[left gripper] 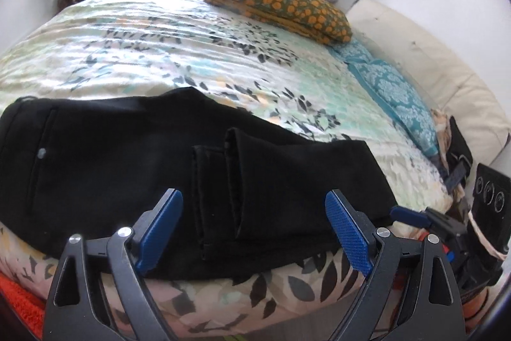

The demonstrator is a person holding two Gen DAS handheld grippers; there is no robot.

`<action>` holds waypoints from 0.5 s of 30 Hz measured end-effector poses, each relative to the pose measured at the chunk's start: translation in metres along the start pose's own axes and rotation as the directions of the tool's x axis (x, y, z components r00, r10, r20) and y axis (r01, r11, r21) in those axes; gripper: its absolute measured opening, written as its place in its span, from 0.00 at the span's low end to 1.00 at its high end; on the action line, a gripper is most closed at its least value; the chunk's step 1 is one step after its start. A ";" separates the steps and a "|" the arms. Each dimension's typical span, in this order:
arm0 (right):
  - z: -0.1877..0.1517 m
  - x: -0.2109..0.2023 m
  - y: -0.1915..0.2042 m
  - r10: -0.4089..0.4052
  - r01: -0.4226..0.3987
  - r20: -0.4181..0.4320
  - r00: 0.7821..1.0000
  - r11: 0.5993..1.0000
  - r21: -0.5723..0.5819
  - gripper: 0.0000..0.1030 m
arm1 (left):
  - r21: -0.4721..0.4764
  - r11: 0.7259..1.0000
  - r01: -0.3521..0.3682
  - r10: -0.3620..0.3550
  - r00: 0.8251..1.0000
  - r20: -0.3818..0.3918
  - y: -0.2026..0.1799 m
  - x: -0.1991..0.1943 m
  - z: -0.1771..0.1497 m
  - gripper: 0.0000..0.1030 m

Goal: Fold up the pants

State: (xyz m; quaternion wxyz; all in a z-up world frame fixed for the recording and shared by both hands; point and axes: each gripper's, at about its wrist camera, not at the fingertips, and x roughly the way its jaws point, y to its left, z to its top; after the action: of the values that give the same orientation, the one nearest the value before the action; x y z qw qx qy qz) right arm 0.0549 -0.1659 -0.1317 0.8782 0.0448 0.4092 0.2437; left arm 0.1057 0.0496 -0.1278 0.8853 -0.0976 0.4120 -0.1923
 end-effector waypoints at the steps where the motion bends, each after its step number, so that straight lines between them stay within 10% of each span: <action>1: -0.007 -0.012 -0.009 -0.022 0.022 0.012 1.000 1.000 0.013 0.89 | 0.042 0.999 -0.017 0.018 1.000 -0.019 -0.010 0.009 0.001 0.89; 7: -0.019 -0.045 -0.049 -0.097 0.082 0.062 0.993 0.974 0.211 0.89 | 0.039 0.995 -0.095 0.099 0.986 -0.131 -0.020 0.058 0.003 0.86; 12: -0.018 -0.049 -0.061 -0.129 0.110 0.075 0.989 0.971 0.211 0.89 | 0.075 0.988 -0.136 0.150 0.964 -0.219 -0.019 0.084 -0.004 0.16; 15: -0.018 -0.046 -0.066 -0.131 0.109 0.075 0.989 0.962 0.248 0.89 | 0.029 0.992 -0.123 0.127 0.971 -0.201 -0.011 0.083 -0.006 0.09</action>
State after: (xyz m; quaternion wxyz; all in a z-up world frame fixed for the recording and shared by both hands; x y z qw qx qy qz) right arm 0.0427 -0.2476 -0.1297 0.8968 0.1382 0.3978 0.1355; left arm 0.1465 0.0045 -0.1852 0.8499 -0.0439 0.5036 -0.1486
